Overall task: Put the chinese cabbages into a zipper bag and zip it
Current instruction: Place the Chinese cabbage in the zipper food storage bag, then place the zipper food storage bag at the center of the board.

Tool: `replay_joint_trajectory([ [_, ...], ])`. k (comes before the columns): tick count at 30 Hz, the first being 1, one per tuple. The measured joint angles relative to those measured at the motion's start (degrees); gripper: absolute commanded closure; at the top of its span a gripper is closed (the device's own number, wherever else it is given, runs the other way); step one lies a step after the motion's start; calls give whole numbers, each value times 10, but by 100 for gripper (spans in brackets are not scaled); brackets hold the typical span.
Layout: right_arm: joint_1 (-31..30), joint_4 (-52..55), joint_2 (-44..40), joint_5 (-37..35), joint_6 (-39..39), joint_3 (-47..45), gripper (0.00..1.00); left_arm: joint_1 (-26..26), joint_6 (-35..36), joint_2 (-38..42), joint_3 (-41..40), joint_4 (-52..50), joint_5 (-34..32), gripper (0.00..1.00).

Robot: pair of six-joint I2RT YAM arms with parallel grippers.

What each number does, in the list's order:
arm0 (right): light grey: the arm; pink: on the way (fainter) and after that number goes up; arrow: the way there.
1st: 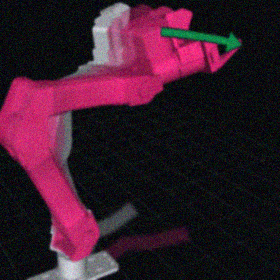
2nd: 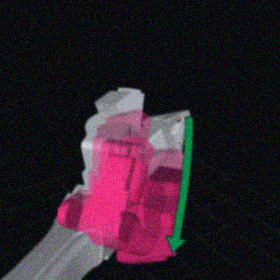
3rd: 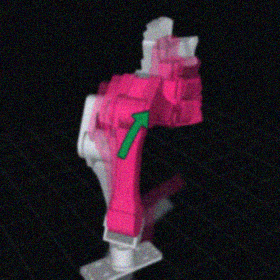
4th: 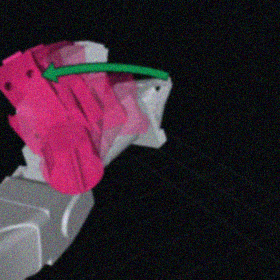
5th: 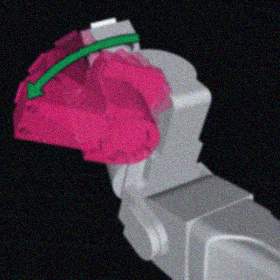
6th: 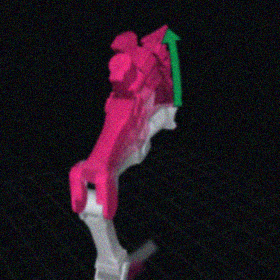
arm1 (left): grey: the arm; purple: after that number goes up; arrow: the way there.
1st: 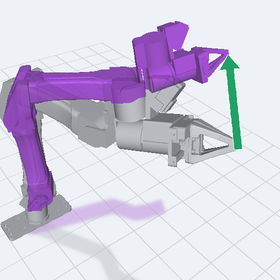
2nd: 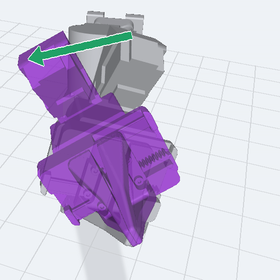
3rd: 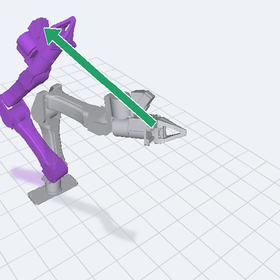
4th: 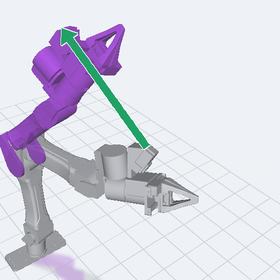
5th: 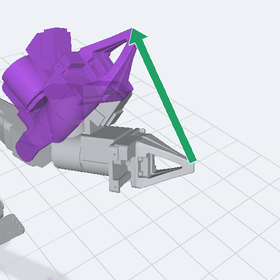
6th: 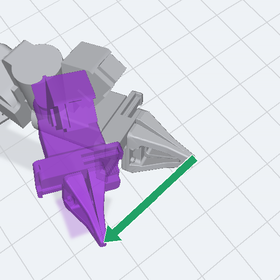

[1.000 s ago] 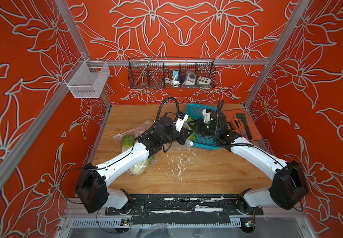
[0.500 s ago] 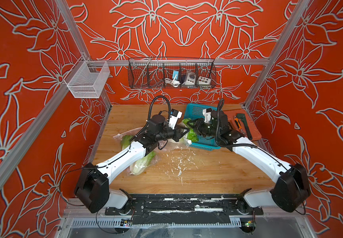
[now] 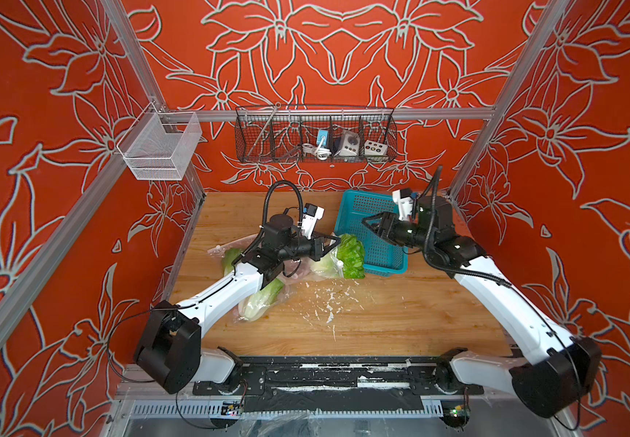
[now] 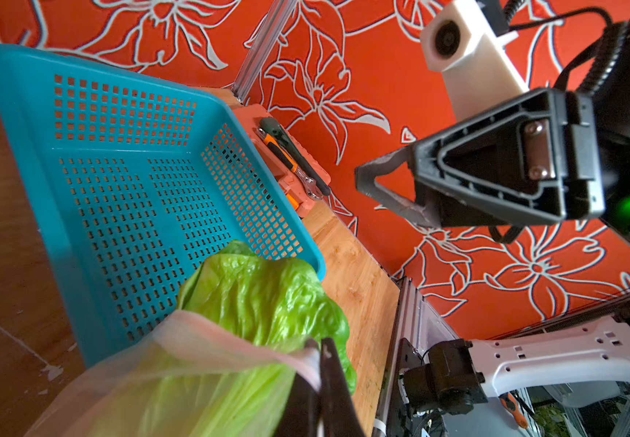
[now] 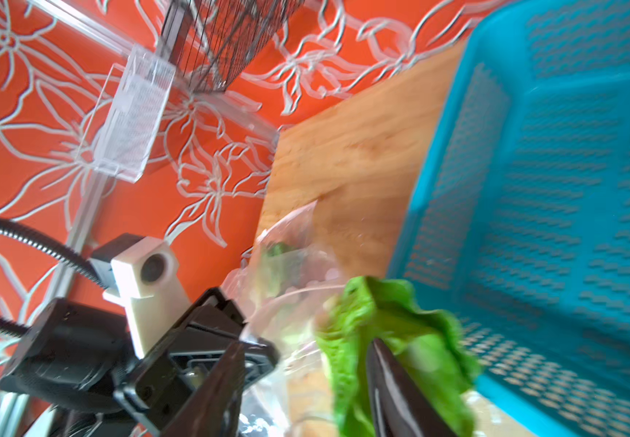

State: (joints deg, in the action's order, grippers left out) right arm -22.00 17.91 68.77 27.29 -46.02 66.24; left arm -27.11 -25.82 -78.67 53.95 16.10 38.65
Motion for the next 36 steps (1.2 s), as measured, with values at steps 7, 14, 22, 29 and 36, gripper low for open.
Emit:
replay_joint_trajectory([
  [7,54,32,-4,-7,42,-109,35,0,-13,7,0,8,9,96],
  [14,39,-54,41,66,9,-158,29,-12,-23,7,14,8,13,97],
  [22,-1,-347,116,147,-116,-236,81,-56,-23,-5,54,7,10,96],
  [29,-1,-394,92,152,-132,-240,97,-56,19,-6,72,-51,-28,88],
  [36,0,-359,21,94,-106,-229,100,-71,86,8,92,-143,-60,85],
])
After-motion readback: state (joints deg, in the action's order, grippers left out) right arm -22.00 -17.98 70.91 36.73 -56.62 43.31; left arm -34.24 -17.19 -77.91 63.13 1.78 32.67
